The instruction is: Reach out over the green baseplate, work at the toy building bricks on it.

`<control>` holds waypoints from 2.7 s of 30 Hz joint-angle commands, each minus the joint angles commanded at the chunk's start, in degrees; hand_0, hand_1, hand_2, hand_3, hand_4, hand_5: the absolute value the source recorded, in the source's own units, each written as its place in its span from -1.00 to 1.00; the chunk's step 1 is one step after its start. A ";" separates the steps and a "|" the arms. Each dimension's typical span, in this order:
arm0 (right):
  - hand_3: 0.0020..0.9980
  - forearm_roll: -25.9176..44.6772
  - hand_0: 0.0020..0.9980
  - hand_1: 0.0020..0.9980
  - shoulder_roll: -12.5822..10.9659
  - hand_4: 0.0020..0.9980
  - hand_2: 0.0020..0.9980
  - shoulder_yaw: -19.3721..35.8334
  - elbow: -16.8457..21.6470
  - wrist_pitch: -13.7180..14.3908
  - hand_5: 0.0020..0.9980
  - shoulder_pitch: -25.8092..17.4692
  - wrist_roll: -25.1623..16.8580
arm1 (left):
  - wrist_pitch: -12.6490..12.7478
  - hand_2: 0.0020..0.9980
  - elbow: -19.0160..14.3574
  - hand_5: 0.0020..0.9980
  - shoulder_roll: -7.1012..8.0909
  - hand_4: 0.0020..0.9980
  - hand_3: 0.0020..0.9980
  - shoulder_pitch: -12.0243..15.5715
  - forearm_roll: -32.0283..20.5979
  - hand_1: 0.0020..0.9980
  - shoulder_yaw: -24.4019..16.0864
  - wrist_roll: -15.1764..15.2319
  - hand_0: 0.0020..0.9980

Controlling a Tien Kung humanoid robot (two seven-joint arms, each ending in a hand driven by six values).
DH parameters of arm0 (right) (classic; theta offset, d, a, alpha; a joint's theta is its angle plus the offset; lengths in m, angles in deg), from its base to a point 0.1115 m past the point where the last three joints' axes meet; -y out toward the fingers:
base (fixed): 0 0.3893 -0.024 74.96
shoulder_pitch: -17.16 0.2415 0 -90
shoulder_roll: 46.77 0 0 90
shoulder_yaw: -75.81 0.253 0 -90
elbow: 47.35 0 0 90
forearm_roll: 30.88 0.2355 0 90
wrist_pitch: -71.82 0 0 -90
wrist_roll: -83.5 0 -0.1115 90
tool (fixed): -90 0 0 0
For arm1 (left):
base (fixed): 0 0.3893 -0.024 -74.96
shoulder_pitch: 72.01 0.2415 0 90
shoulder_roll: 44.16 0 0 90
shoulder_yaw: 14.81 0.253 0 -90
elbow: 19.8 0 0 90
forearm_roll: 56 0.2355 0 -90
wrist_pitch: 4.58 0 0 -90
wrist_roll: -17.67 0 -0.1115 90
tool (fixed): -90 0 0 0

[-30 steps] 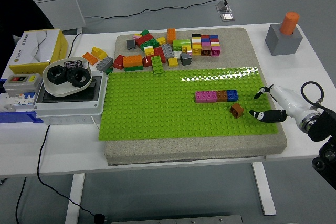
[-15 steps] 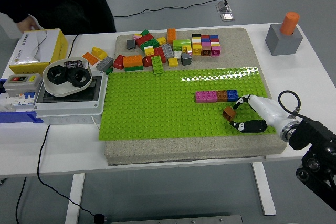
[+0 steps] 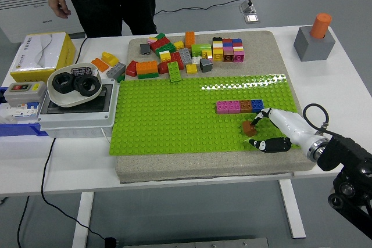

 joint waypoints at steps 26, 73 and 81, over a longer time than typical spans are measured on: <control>0.33 -5.13 0.73 0.79 0.77 0.49 0.79 -6.16 -4.68 2.93 -0.56 5.03 1.44 | -0.09 0.23 0.00 -0.39 0.16 0.28 -0.11 -0.09 0.04 0.42 -0.31 0.15 0.53; -0.02 -3.59 0.68 0.69 4.24 0.40 0.67 -7.96 -10.01 5.94 -0.59 6.11 0.74 | 0.03 0.22 0.25 -0.39 -0.04 0.27 -0.11 0.02 0.60 0.42 -1.34 0.08 0.53; -0.03 -3.82 0.67 0.69 3.88 0.37 0.66 -8.04 -9.92 7.47 -0.62 6.45 -0.10 | 0.04 0.22 0.23 -0.39 0.00 0.27 -0.11 -0.01 0.60 0.42 -1.41 0.12 0.53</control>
